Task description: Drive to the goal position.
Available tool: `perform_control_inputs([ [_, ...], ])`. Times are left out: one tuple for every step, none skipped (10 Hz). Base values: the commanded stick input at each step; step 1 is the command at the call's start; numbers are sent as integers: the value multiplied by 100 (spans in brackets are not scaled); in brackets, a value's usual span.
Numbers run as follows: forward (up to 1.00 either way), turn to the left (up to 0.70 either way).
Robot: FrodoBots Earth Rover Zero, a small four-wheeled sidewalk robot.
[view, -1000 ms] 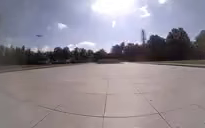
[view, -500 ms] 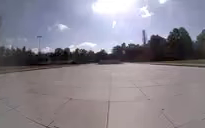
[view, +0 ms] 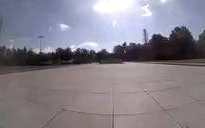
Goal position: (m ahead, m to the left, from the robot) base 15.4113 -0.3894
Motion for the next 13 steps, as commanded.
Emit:
perform_control_inputs([
  [70, -3],
  [70, -3],
  [70, -3],
  [70, -8],
  [70, -19],
  [70, -30],
  [70, -34],
  [70, -26],
  [70, -6],
  [70, -1],
  [70, 0],
  [70, 0],
  [70, 0],
])
